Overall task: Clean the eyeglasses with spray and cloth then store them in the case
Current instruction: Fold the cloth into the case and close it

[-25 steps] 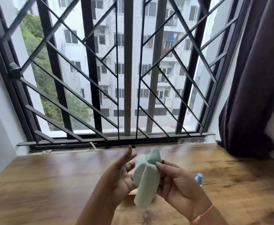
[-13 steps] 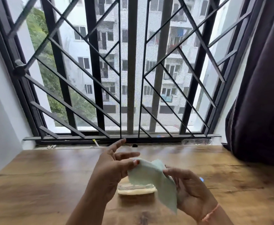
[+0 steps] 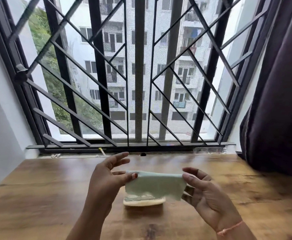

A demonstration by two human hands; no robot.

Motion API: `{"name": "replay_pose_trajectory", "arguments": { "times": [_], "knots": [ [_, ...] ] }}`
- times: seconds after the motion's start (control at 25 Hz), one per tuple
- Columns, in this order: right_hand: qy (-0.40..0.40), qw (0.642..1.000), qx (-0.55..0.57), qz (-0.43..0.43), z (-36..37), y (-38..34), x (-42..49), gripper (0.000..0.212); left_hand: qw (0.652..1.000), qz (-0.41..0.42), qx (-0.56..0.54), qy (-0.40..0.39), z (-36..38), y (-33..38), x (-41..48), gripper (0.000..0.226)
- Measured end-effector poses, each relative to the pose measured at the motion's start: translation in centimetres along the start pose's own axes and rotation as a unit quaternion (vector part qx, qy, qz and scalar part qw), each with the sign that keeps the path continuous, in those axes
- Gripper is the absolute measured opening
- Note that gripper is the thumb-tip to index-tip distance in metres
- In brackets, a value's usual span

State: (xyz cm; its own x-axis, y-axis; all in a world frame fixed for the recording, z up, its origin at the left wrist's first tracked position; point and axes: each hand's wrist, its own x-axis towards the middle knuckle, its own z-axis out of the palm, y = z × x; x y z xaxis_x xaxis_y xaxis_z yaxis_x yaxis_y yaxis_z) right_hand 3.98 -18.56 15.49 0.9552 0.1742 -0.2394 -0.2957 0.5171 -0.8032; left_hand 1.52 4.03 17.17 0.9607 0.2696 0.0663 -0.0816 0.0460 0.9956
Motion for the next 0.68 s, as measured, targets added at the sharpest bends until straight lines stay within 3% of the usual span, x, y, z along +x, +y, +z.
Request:
{"name": "replay_pose_trajectory", "arguments": {
  "times": [0.24, 0.36, 0.52, 0.68],
  "knots": [
    [0.059, 0.989, -0.035, -0.130, -0.4, 0.5, 0.4, 0.022, 0.997, 0.026, 0.064, 0.037, 0.6, -0.8, 0.3, 0.047],
    [0.093, 0.964, -0.128, -0.212, -0.3, 0.9, 0.3, 0.022, 0.992, 0.058, 0.104, 0.046, 0.7, -0.9, 0.6, 0.036],
    [0.126, 0.889, -0.334, -0.286, -0.5, 1.4, 1.0, 0.044, 0.967, 0.122, 0.211, 0.075, 0.5, -0.9, 0.6, 0.025],
    [0.156, 0.779, -0.475, -0.379, -0.6, 1.7, 1.1, 0.042, 0.943, 0.168, 0.270, 0.102, 0.5, -1.2, 0.6, 0.024]
  ]
}}
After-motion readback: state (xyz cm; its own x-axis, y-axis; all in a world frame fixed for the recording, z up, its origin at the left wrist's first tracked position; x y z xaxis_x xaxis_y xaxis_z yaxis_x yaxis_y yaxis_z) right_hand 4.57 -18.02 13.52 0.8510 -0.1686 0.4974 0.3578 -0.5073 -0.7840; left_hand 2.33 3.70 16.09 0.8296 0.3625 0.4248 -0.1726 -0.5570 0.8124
